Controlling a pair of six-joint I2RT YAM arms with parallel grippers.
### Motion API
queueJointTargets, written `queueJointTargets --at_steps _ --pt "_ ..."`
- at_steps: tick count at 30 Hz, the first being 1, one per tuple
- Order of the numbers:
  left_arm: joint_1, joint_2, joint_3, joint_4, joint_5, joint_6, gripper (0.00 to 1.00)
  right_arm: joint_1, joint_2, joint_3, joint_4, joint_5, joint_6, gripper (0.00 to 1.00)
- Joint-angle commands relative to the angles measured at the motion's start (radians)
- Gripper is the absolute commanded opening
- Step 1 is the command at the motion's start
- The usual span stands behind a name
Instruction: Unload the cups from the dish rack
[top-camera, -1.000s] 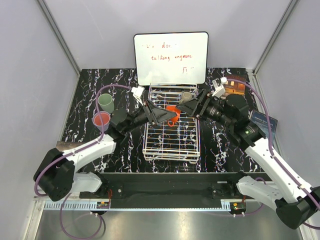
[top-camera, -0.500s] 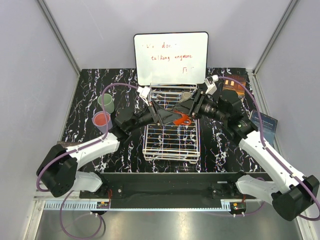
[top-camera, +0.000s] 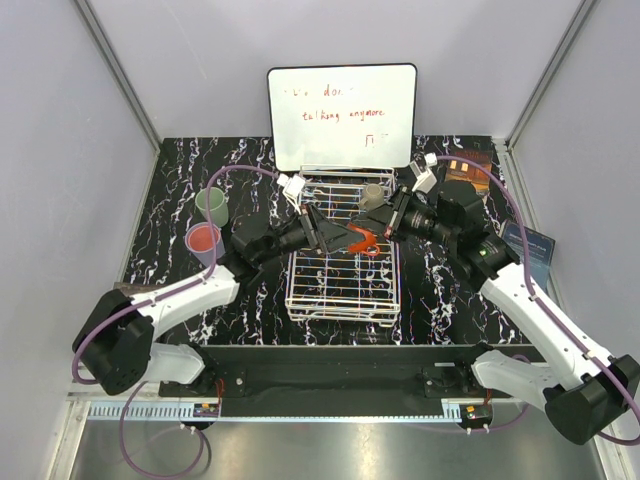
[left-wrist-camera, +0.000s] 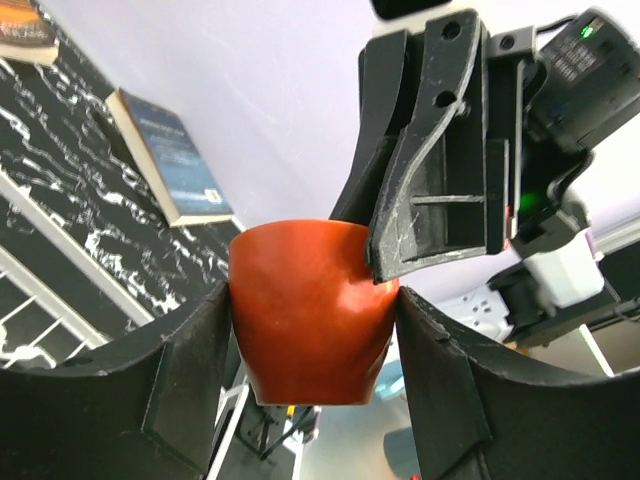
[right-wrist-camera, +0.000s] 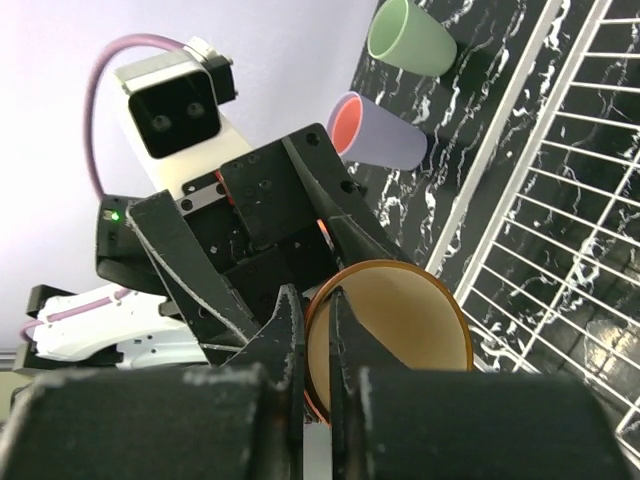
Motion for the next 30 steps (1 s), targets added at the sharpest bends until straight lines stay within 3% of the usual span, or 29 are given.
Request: queueJointTargets --at_steps 1,10,16,24,30 --pt "-0.014 -0.045 0.07 -0.072 0.013 0.041 0.0 0.021 -0.033 0.067 -0.015 -0.038 -0.059 0.0" --pt "0.039 -0.137 0.102 -0.437 -0.042 0.196 0.02 0.021 -0.053 0.072 -0.065 -0.004 -0.1 0.0" --pt "0.079 -0.162 0.111 -0.554 -0.088 0.252 0.04 0.019 -0.064 0.081 -0.105 0.04 -0.123 0.0" --pt "0.168 -0.173 0.107 -0.567 -0.024 0.295 0.0 0.021 -0.064 0.075 -0.125 0.034 -0.142 0.0" --pt "0.188 -0.144 0.067 -0.378 0.133 0.233 0.0 0.021 -0.043 0.053 -0.066 -0.101 -0.125 0.0"
